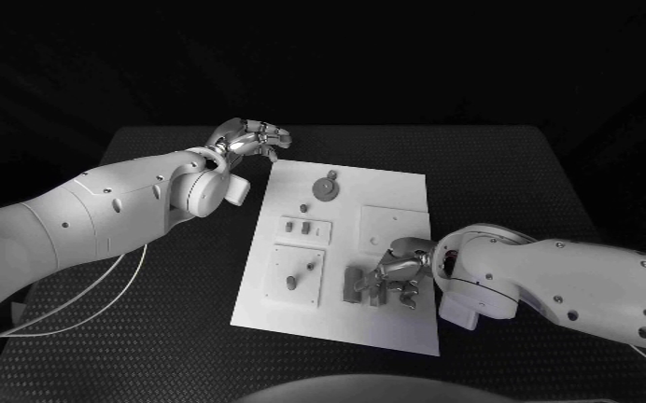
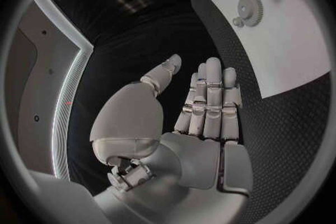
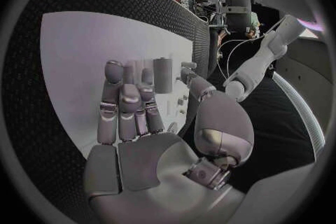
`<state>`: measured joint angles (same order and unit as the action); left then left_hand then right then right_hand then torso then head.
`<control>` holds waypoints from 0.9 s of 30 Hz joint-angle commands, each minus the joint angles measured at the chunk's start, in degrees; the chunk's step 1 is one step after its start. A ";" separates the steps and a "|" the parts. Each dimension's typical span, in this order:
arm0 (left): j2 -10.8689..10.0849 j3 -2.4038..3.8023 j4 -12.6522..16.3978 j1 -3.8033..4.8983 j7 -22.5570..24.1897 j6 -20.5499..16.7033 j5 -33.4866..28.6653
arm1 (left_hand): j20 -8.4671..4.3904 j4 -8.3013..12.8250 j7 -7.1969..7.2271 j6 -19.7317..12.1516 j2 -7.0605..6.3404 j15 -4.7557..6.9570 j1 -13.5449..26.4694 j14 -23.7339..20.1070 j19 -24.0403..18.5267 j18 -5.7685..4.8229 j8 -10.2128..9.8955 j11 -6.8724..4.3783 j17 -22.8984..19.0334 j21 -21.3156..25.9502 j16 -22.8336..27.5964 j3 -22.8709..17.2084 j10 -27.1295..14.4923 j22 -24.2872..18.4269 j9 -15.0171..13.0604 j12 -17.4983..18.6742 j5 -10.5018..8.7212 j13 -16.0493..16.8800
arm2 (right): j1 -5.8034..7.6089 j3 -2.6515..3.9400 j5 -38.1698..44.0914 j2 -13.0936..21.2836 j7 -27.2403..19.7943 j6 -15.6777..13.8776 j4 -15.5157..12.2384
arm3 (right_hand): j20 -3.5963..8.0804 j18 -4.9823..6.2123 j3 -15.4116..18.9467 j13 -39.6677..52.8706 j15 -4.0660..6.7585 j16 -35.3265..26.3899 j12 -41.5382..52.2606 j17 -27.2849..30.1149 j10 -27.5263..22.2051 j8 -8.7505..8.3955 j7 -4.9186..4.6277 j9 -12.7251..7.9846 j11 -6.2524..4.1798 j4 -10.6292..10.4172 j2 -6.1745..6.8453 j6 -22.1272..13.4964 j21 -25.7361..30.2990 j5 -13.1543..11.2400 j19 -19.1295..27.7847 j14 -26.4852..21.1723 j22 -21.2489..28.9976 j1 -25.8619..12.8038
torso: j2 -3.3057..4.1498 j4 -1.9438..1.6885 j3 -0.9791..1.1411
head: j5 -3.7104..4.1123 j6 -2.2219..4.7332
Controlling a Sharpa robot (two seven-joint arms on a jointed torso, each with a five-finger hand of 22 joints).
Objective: Assemble the parts on the task board
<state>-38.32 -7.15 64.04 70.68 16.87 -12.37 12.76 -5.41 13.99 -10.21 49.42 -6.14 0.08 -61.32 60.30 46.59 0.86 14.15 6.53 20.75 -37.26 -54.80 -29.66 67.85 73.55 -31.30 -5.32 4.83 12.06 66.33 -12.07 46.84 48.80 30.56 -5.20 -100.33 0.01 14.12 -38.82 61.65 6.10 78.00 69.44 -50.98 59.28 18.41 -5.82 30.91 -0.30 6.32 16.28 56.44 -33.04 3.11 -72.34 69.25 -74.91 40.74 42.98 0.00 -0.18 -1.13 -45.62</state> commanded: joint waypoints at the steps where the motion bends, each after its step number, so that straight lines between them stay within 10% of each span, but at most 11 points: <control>1: 0.05 0.04 0.09 0.05 0.37 0.68 -0.27 | -0.07 -0.42 0.09 -0.32 -0.10 -0.27 0.56 -0.06 0.19 1.01 -0.13 -0.16 0.10 0.29 0.35 -0.09 -0.38 0.06 -0.07 0.10 -0.22 -0.06 | 0.03 0.01 0.61 0.01 -0.68 0.96 -0.16 | 0.34 0.88 -0.03 0.07 0.43 -0.38 -0.19 -0.06 -0.21 0.26 -0.04 0.08 -0.16 -0.20 -0.35 -0.13 -0.10 -0.30 0.05 0.06 -0.82 -0.07 | 0.01 0.01 0.02 | 0.00 -0.06; 27: -0.02 0.04 0.10 0.05 0.39 0.73 -0.27 | -0.07 -0.45 0.09 -0.33 -0.09 -0.27 0.52 -0.06 0.21 1.02 -0.11 -0.16 0.16 0.34 0.38 -0.10 -0.39 0.11 -0.09 0.08 -0.22 -0.06 | 0.69 0.37 5.03 4.82 -4.97 -0.91 -0.19 | 0.51 0.88 -1.39 0.33 0.50 -0.73 -0.23 -0.47 0.51 0.34 0.02 0.47 -0.25 3.12 -2.69 0.06 -0.24 -0.16 -0.41 0.66 -0.85 6.34 | -0.02 0.05 0.04 | 0.31 0.32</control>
<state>-38.39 -7.15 64.04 70.68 16.84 -12.34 12.76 -5.39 13.83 -10.17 49.39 -6.14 0.08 -61.32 60.30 46.57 0.86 14.15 6.52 20.83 -37.26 -54.80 -29.82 67.87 73.59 -31.30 -5.32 4.83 12.07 66.87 -11.74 49.77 53.38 27.66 -5.59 -100.55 0.31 14.45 -40.15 61.89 6.43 77.47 69.44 -51.39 59.53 18.41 -5.72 31.34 -0.55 9.20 13.61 56.54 -33.03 3.11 -72.67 69.82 -74.91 46.63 42.98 0.02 -0.12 -0.92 -45.40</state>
